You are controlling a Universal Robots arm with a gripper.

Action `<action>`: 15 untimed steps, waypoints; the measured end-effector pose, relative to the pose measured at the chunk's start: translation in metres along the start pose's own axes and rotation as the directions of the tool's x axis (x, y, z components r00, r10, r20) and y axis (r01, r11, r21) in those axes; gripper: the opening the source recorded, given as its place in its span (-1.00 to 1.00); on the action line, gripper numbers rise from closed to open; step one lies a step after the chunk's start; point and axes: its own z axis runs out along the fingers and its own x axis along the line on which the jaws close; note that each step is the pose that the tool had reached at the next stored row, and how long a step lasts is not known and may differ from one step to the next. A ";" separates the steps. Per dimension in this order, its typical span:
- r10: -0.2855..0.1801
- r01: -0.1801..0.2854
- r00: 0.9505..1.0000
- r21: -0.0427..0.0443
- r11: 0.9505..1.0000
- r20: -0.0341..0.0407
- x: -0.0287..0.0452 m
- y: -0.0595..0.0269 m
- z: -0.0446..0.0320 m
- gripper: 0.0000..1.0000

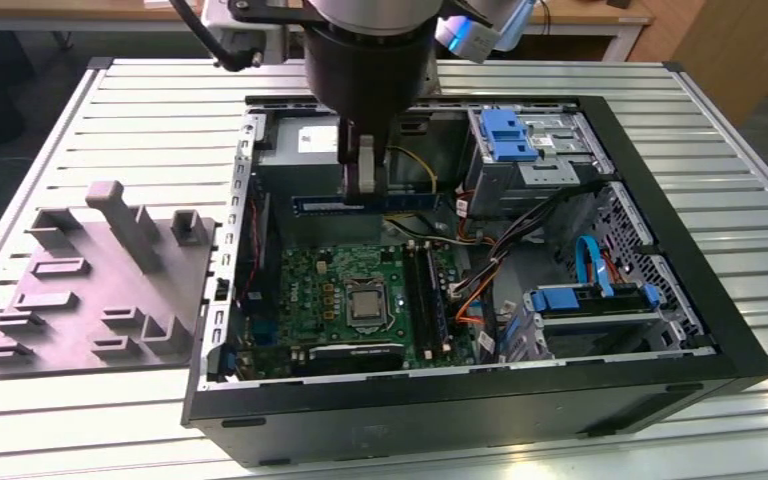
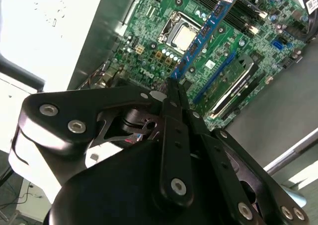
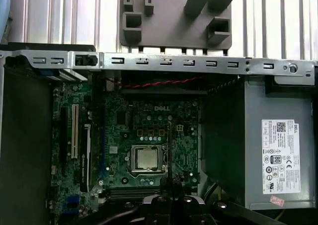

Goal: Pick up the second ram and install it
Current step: 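Pick up the second ram and move it above second insertion slot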

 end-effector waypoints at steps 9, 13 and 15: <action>-0.008 0.008 1.000 -0.002 1.000 0.000 0.0015 -0.0038 0.0151 -0.77; -0.008 0.008 1.000 -0.003 1.000 0.000 0.0020 -0.0045 0.0206 -0.77; -0.007 0.007 1.000 -0.003 1.000 0.000 0.0024 -0.0048 0.0231 -0.77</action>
